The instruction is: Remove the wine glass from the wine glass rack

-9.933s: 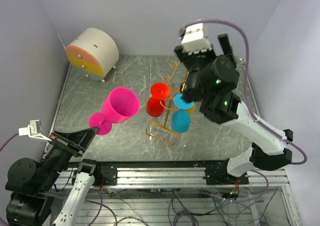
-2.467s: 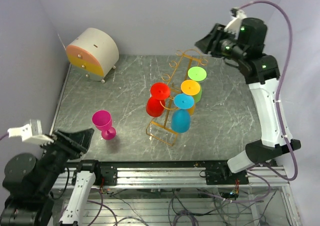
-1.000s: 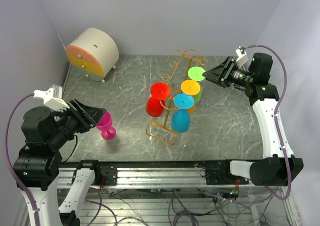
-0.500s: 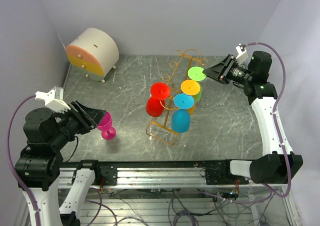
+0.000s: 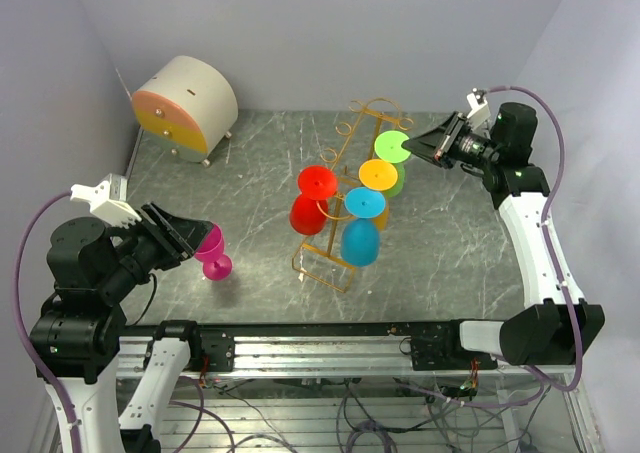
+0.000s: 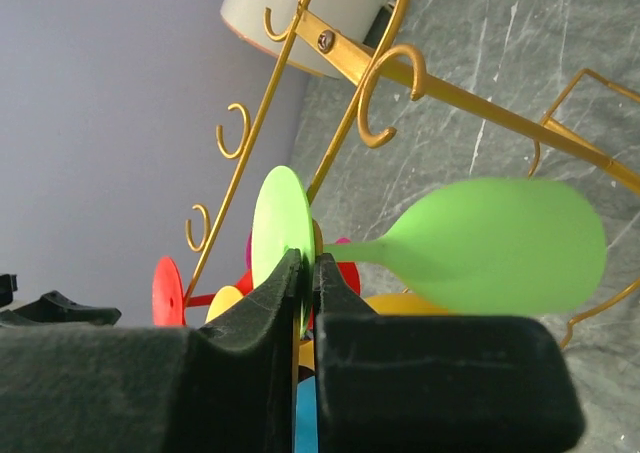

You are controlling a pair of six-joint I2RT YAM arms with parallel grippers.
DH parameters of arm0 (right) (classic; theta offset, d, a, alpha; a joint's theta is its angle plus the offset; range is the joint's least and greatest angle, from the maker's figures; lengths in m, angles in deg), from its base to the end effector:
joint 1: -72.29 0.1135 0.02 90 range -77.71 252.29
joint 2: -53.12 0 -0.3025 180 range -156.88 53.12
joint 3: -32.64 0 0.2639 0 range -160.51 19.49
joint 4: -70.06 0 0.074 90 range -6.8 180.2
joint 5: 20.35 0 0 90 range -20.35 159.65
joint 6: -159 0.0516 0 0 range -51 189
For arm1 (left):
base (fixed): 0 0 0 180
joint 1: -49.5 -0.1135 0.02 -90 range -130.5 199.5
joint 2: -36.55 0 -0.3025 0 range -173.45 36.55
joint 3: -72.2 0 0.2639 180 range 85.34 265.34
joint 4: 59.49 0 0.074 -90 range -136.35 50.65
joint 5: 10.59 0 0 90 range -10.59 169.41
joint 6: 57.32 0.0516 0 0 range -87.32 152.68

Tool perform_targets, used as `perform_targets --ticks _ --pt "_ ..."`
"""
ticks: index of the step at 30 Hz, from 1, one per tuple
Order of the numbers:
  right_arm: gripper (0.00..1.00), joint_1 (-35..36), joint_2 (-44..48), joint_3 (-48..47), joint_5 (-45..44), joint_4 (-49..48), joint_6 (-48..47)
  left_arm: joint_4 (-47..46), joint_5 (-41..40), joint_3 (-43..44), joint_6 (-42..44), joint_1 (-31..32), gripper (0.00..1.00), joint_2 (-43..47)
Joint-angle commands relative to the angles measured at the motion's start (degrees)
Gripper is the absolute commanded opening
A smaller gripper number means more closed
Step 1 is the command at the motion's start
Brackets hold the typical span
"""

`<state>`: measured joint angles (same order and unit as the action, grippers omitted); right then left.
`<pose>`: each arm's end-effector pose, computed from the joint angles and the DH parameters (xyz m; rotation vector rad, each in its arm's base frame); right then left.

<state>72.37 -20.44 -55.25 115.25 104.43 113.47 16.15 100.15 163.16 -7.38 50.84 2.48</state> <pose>0.2935 0.0373 0.4312 0.2044 2.0109 1.2686 0.0289 -0.0190 0.4647 -0.4046 1.9216 -0.8265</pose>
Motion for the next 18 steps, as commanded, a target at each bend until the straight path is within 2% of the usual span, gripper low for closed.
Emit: perform_targets --ticks 1,11,18 --pt "0.0 0.19 1.84 0.69 -1.09 -1.68 1.22 -0.17 0.17 0.04 0.35 -0.47 0.52 0.18" --pt "0.0 0.04 4.7 -0.04 -4.94 -1.05 6.26 0.68 -0.15 2.38 0.94 -0.47 0.52 -0.78" --pt "0.0 -0.31 8.18 3.42 -7.9 -1.92 8.82 0.65 0.1 2.21 0.6 -0.47 0.52 -0.51"
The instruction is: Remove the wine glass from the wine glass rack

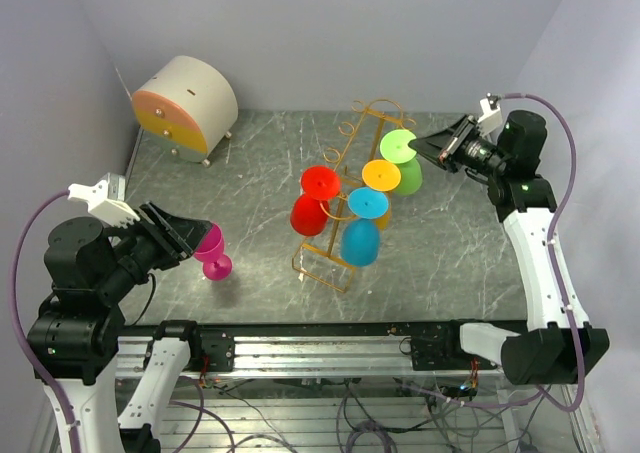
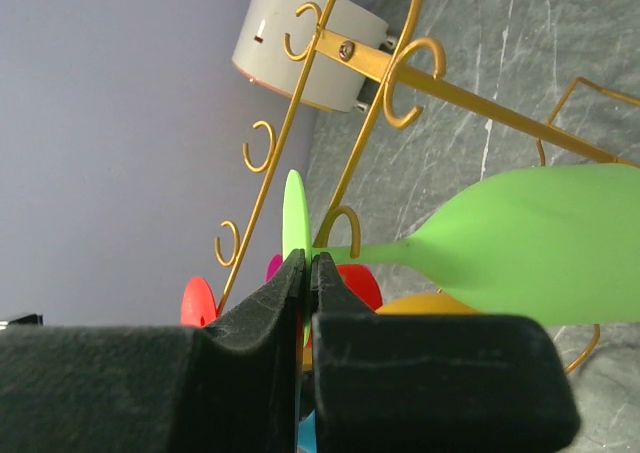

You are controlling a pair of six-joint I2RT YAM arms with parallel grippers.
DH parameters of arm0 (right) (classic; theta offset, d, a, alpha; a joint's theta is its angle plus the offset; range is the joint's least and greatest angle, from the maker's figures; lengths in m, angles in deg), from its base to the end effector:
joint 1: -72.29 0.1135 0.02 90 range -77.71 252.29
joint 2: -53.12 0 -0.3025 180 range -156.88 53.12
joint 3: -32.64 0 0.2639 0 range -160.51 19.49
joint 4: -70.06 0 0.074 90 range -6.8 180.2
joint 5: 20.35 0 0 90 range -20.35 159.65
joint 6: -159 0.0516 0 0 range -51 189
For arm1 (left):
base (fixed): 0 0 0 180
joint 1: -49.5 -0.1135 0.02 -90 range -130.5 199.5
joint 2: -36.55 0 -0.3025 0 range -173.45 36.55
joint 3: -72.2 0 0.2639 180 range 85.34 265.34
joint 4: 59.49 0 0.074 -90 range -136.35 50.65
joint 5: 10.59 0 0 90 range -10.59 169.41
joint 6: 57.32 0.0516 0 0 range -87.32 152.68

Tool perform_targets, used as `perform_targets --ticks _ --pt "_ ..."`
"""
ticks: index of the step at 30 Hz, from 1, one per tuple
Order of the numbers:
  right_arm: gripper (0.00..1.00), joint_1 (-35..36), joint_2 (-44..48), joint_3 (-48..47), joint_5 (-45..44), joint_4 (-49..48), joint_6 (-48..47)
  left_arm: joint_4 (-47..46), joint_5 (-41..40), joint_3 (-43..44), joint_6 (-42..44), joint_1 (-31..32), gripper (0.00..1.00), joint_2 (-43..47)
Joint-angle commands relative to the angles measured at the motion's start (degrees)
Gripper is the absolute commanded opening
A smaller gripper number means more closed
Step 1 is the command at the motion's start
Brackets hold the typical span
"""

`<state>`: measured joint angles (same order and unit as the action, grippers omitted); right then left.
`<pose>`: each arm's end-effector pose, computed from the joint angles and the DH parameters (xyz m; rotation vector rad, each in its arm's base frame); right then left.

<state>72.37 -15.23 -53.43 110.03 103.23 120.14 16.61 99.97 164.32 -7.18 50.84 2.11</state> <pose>0.2689 0.0338 0.4448 0.3381 1.9383 1.2516 0.0272 -0.0188 0.4689 -0.4006 1.9157 -0.8217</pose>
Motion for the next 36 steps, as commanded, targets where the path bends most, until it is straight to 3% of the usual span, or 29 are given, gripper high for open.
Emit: perform_targets --ticks 1,12,17,21,28,32,36 --pt "0.0 -0.4 3.61 2.05 -3.08 -0.79 2.54 0.15 0.25 1.01 0.33 -0.47 0.52 -0.07" --pt "0.0 -0.95 8.82 5.05 -8.41 -1.61 5.81 0.49 0.27 1.1 0.0 -0.47 0.52 0.23" --pt "0.0 -0.95 9.94 1.07 -11.53 -0.15 1.04 -0.06 0.43 0.89 -0.98 -0.47 0.52 0.68" --pt "0.0 -0.86 10.26 -8.19 -12.84 2.58 -8.74 -1.21 0.92 1.27 -2.6 -0.47 0.52 0.86" --pt "0.0 -0.48 6.8 -25.43 -3.26 5.93 -20.55 -3.06 3.28 2.27 -6.69 -0.47 0.54 0.08" --pt "0.0 4.01 0.16 -36.75 0.9 13.12 -26.34 -4.07 5.57 2.74 -8.09 -0.47 0.54 -0.62" --pt "0.0 11.67 -6.28 -48.13 -1.13 19.93 -33.11 -4.21 5.87 3.34 -8.57 -0.47 0.54 -0.46"
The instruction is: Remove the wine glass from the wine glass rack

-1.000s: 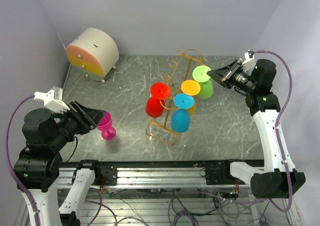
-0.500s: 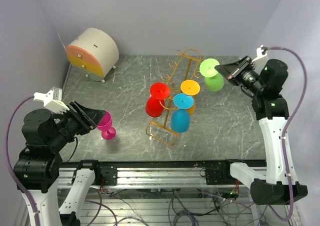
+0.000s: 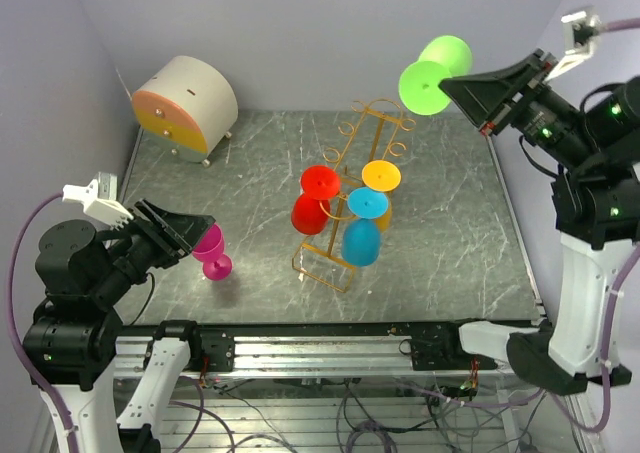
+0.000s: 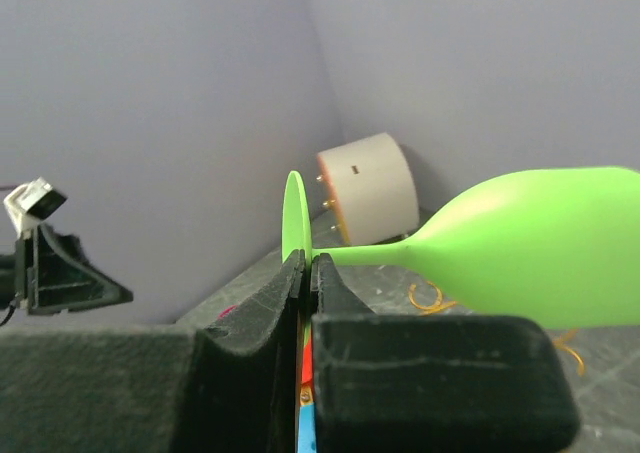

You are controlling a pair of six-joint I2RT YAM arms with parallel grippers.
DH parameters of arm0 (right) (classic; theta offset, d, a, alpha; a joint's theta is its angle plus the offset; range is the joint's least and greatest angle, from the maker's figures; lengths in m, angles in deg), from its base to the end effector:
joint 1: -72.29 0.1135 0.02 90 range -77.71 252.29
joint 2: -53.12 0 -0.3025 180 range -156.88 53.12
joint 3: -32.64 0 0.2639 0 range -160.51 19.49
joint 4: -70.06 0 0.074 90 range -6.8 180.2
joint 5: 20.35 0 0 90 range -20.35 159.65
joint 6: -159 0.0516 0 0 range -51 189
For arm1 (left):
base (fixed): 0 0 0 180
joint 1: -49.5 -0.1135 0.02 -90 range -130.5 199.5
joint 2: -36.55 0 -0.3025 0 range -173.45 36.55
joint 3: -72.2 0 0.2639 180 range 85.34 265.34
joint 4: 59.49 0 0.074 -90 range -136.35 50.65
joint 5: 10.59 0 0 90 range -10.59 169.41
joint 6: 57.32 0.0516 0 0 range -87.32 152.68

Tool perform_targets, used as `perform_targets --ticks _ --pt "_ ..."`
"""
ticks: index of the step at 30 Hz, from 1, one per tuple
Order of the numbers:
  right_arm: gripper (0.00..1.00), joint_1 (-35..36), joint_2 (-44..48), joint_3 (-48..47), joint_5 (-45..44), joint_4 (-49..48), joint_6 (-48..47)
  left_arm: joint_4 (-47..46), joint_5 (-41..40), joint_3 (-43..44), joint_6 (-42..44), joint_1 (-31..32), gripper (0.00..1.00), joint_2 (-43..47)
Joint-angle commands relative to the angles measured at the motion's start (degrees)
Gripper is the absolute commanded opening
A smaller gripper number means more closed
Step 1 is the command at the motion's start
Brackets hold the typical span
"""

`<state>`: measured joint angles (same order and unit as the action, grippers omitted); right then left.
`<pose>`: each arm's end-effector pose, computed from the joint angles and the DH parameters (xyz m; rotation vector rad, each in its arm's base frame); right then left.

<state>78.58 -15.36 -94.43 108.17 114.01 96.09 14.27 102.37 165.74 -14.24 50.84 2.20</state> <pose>0.1528 0.0492 0.6490 -0.3456 1.3921 0.9234 0.0225 -0.0207 0.4803 -0.4582 1.8565 -0.9473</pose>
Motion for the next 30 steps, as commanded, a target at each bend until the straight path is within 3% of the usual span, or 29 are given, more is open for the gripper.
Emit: perform_targets --ticks 1,6,11,13,20,26,30 --pt "0.0 7.74 -7.52 -8.94 -0.6 10.09 -10.39 -1.84 3.58 1.95 -1.71 -0.47 0.54 -0.48" --pt "0.0 19.61 -13.62 -14.46 -9.21 12.75 -16.68 -2.14 4.42 1.93 -3.06 -0.47 0.53 -0.66" --pt "0.0 42.43 -17.95 -18.15 -36.58 14.69 -28.42 0.31 3.73 3.42 -3.62 -0.47 0.54 -2.14" --pt "0.0 48.81 -18.6 -17.46 -43.49 12.78 -31.19 -0.04 3.78 3.58 -5.09 -0.47 0.55 -2.09" --pt "0.0 60.94 -13.58 -4.26 -52.88 -1.53 -40.52 -1.06 2.63 4.17 -13.47 -0.47 0.56 -1.04" --pt "0.0 72.81 -11.55 6.9 -59.63 -8.63 -52.92 -8.43 4.92 -2.38 -27.9 -0.47 0.57 2.84" --pt "0.0 81.89 -10.02 15.99 -67.74 -16.21 -61.25 -10.39 5.77 -2.85 -31.36 -0.47 0.57 3.06"
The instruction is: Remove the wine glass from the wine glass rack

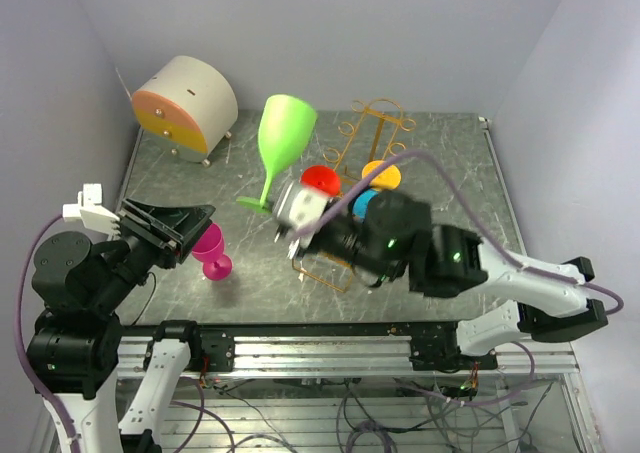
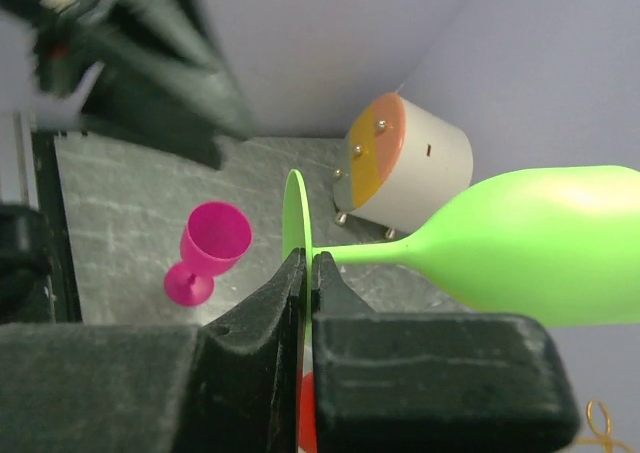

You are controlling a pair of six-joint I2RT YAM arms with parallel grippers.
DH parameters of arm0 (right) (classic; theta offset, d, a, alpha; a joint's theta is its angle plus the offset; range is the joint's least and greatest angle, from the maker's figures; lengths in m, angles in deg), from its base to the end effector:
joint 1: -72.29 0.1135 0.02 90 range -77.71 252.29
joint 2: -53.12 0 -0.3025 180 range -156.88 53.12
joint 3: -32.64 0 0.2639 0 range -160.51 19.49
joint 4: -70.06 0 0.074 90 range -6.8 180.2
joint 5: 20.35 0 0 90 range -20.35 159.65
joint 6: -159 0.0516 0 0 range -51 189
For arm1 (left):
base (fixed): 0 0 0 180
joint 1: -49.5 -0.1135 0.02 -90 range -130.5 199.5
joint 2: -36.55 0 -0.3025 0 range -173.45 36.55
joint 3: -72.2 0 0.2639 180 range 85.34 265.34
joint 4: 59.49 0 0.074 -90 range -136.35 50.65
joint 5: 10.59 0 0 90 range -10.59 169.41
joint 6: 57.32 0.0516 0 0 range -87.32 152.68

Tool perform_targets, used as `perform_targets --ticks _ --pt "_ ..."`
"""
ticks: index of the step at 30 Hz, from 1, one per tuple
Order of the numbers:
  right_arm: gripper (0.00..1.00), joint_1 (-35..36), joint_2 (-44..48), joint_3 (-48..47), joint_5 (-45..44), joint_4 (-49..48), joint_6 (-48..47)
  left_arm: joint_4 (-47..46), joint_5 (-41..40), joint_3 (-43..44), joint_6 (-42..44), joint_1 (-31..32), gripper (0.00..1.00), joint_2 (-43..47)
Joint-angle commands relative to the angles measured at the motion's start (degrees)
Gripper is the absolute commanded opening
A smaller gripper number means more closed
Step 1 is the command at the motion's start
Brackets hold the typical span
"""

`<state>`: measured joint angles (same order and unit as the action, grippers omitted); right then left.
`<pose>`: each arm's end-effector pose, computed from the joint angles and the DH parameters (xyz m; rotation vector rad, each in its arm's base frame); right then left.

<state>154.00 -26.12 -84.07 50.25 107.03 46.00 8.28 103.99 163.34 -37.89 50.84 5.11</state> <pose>0.0596 0.2901 0.5723 -1.0744 1.1696 0.5408 0.0143 -0.0218 0.4822 -0.7612 1.7174 -1.2664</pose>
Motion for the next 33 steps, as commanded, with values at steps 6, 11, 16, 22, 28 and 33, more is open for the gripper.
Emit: perform_targets --ticks 6,11,16,22,28,33 --pt "0.0 14.06 0.39 12.31 -17.41 -17.02 -18.4 -3.87 6.12 2.1 -8.9 -0.47 0.57 -0.97" --pt "0.0 16.23 -0.35 16.2 -22.46 -24.95 -23.89 -3.03 9.24 1.12 -10.96 -0.47 0.57 0.6" --pt "0.0 16.9 0.18 21.25 -24.84 -34.12 -30.35 1.17 10.17 1.45 -9.91 -0.47 0.57 1.3" --pt "0.0 18.08 0.55 25.58 -22.8 -38.57 -34.27 -0.25 10.46 -1.49 -14.72 -0.47 0.58 3.93" --pt "0.0 19.15 -0.12 28.4 -23.23 -45.03 -39.48 0.05 11.1 -1.16 -16.28 -0.47 0.58 4.02" --pt "0.0 19.91 0.23 29.62 -20.6 -47.12 -40.51 1.39 11.54 -1.01 -16.77 -0.47 0.58 3.92"
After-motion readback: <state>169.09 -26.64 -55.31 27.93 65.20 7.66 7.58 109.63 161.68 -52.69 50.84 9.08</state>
